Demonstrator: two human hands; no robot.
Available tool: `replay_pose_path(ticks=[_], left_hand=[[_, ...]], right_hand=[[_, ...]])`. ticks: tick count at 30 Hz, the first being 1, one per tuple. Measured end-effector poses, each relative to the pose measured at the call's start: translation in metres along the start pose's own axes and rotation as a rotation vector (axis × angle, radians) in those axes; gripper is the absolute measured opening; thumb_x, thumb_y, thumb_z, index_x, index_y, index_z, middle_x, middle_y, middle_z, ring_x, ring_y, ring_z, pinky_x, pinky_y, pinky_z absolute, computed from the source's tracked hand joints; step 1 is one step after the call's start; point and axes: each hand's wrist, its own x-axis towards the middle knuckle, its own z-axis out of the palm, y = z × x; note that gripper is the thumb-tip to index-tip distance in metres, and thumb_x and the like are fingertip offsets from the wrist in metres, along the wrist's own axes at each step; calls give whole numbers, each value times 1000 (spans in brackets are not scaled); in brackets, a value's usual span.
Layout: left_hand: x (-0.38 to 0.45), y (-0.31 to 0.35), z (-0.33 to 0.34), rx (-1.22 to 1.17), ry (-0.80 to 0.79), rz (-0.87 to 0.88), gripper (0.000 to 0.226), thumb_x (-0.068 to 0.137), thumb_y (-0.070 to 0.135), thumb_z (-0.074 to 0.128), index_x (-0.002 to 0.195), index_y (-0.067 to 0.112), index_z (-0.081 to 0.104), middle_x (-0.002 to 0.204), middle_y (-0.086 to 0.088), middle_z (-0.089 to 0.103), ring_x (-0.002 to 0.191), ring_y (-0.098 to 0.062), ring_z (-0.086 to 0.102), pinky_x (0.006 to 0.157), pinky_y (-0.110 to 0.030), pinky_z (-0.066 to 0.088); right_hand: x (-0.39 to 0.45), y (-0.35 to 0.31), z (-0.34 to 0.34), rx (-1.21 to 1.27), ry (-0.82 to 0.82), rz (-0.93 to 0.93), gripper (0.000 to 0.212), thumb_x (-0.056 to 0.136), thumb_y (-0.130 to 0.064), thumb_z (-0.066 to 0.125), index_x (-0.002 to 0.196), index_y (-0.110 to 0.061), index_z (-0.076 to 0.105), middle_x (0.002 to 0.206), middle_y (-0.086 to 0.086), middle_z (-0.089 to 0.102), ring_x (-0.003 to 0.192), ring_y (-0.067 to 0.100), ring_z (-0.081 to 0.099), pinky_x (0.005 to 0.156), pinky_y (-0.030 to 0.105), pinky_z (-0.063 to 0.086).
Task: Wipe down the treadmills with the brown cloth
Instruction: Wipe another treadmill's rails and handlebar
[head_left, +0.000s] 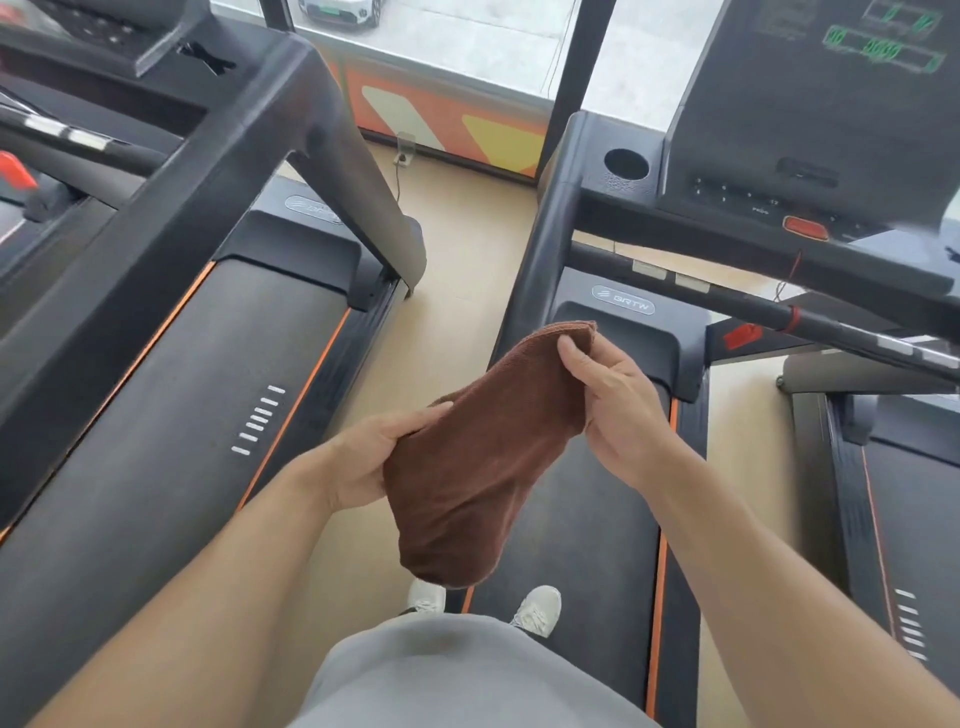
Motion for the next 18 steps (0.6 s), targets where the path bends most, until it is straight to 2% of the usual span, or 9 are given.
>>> replay_pose_path(ticks=[2,4,6,8,10,12,15,17,18], left_hand=[[3,3,-9,109,162,168,37,74,52,82,96,23,80,104,0,75,94,-16,69,83,-30,55],[4,8,-19,328,426,342,46,56,60,92,81,25,74,115,6,72,107,-15,67,103,-40,50],[2,18,-22,630,650,406,38,66,45,92,73,20,65,129,11,61,125,-14,56,114,-41,40],[-2,29,-18,747,731,482,38,73,34,90,72,12,58,130,13,60,124,-9,56,110,-37,42],[-3,43,-6,751,727,511,40,74,35,89,83,9,59,127,19,63,116,-4,59,99,-23,45],[4,51,4,759,728,542,49,76,38,88,107,15,58,138,25,51,121,1,48,93,-12,35],[24,54,16,886,711,554,83,81,39,84,147,26,36,155,10,29,143,-11,24,117,-28,22],[39,44,25,978,684,485,78,88,35,75,153,24,33,159,1,28,149,-19,21,121,-37,19],[46,34,28,989,664,415,74,91,34,71,153,23,33,158,0,32,149,-22,24,121,-37,20]], right_hand=[[2,0,1,-56,63,4,20,105,-24,54,106,-17,73,97,2,75,89,15,69,80,32,55],[3,3,0,-134,113,23,21,106,-24,54,104,-17,73,94,-1,76,84,12,71,76,30,57],[1,10,-1,-222,110,29,22,107,-22,53,104,-16,74,96,-1,78,86,12,72,81,33,59],[-3,14,-3,-226,103,38,22,107,-20,53,104,-17,74,96,-1,78,87,10,73,80,30,58],[-4,7,-7,-177,120,45,21,106,-21,54,105,-18,75,96,-2,78,86,9,72,77,25,57],[5,-2,-15,-159,195,12,21,106,-24,55,106,-19,75,98,-4,78,89,9,71,78,24,55],[31,-2,-32,-415,385,-36,30,104,-36,58,130,-24,65,123,-9,71,115,11,65,94,27,50],[42,9,-37,-695,404,43,58,101,-43,58,154,-25,41,150,-6,51,136,16,51,108,27,39],[43,18,-37,-767,363,110,62,102,-42,57,157,-25,35,155,-5,46,139,18,47,104,24,36]])
